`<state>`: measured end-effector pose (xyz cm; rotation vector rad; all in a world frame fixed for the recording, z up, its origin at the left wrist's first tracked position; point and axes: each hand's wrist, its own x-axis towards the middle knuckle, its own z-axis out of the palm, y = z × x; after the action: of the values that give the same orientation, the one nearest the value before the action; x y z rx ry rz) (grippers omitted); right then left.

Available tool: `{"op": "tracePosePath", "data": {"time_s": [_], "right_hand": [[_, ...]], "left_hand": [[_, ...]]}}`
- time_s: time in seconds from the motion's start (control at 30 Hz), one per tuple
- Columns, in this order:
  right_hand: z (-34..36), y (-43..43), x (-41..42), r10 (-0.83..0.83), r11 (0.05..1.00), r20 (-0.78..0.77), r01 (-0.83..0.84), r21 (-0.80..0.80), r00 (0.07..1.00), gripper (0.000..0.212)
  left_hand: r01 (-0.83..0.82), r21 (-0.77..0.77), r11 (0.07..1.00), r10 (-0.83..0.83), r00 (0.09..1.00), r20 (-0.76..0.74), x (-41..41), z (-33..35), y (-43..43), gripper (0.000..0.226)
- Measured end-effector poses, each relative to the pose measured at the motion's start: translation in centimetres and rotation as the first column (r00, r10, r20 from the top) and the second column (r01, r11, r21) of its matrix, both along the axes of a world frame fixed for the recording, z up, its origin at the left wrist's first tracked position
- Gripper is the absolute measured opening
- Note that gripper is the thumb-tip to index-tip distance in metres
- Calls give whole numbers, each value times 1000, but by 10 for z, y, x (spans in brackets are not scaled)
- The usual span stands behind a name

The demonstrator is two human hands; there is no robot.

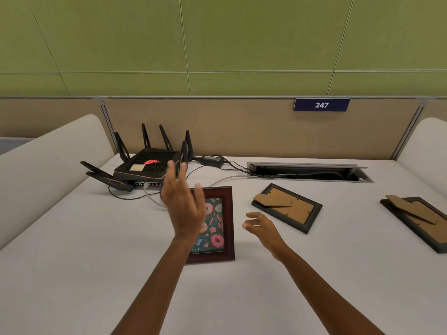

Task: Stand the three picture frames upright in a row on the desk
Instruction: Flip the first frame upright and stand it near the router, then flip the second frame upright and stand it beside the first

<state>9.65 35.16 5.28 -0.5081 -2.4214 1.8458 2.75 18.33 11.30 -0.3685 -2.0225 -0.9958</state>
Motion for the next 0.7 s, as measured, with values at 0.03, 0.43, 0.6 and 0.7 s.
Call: {"op": "tracePosePath", "data": {"time_s": [0.03,0.43,0.6,0.7], "right_hand": [[1,8,4,-15,1000,-3,15,14,1000,39],[-5,112,38,-228,945,54,207,253,972,32],[-20,148,46,-234,926,97,192,326,967,35],[-25,166,46,-214,923,131,157,350,968,43]], "left_hand": [[44,-116,992,-53,995,-81,6,1,8,47],[402,-582,707,-192,901,390,55,-55,118,59],[441,-622,646,16,808,589,61,-82,151,100],[573,-521,633,27,656,755,62,-97,168,85]]}}
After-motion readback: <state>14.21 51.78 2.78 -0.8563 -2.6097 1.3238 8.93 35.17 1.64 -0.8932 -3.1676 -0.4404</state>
